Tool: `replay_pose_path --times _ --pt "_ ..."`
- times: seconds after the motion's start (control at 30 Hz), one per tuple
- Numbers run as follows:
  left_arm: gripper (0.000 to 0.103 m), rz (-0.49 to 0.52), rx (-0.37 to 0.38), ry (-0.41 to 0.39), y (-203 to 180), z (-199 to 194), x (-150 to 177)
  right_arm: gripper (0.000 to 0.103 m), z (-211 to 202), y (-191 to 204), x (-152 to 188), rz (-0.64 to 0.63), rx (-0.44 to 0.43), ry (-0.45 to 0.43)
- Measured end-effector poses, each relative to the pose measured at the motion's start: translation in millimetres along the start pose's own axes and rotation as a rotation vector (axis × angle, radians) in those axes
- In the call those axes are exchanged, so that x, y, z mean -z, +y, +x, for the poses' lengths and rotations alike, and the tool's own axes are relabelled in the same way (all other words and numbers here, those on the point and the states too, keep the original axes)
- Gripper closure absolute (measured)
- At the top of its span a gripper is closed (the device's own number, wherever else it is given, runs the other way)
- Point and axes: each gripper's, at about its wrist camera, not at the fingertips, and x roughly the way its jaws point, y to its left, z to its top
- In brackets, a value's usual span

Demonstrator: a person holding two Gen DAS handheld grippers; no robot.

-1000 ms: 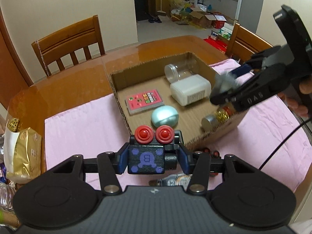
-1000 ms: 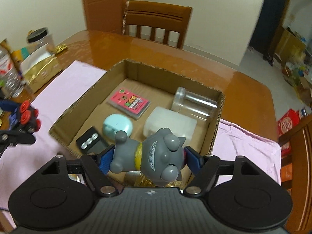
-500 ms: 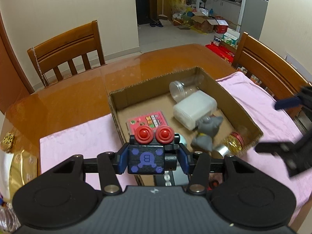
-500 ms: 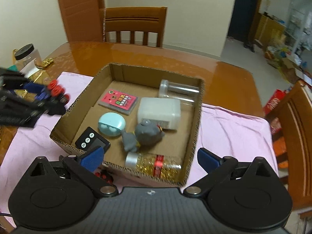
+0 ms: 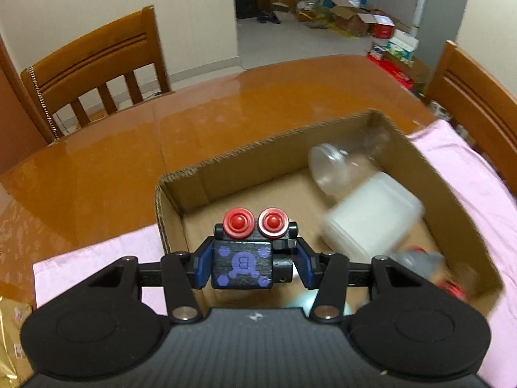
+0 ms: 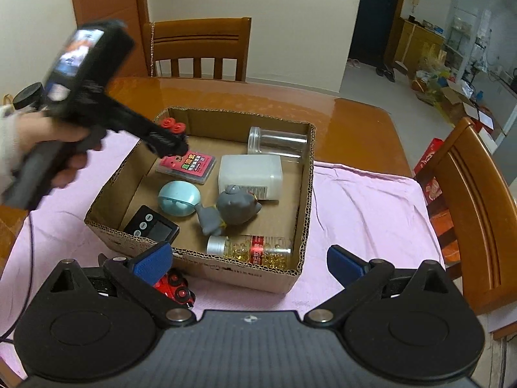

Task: Organize rigid objects
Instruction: 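Lower the blue cube toy into the box and open the left tool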

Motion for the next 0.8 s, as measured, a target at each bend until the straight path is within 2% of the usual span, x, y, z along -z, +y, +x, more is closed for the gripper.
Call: replay_pose_path --times 0.07,0.1,0.2,0.23,0.37,0.8 --pt "0.052 -0.010 -0.024 -0.009 2.3 6.3 -4.2 0.000 -0.4 -1.5 1.5 0.012 0.004 0.001" --pt "0.047 -0.020 -0.036 -0.011 4.5 8.9 -6.5 0.000 -0.6 -1.7 2.2 0.017 0.008 0.003" --pt "0.013 -0.067 -0.061 -0.038 11.2 4.7 -9.3 0.000 0.0 -2.8 4.3 0.025 0.011 0.005" --pt "0.010 -0.082 -0.064 -0.056 13.1 0.4 -8.9 0.000 0.5 -3.1 4.9 0.030 0.010 0.008" --pt "0.007 -0.100 -0.040 -0.075 19.1 -16.5 -5.2 0.000 2.8 -1.7 5.7 0.040 0.004 0.012" --pt "0.007 -0.034 -0.072 -0.097 9.5 -73.3 27.0 0.000 -6.8 8.5 13.5 0.034 -0.012 0.002"
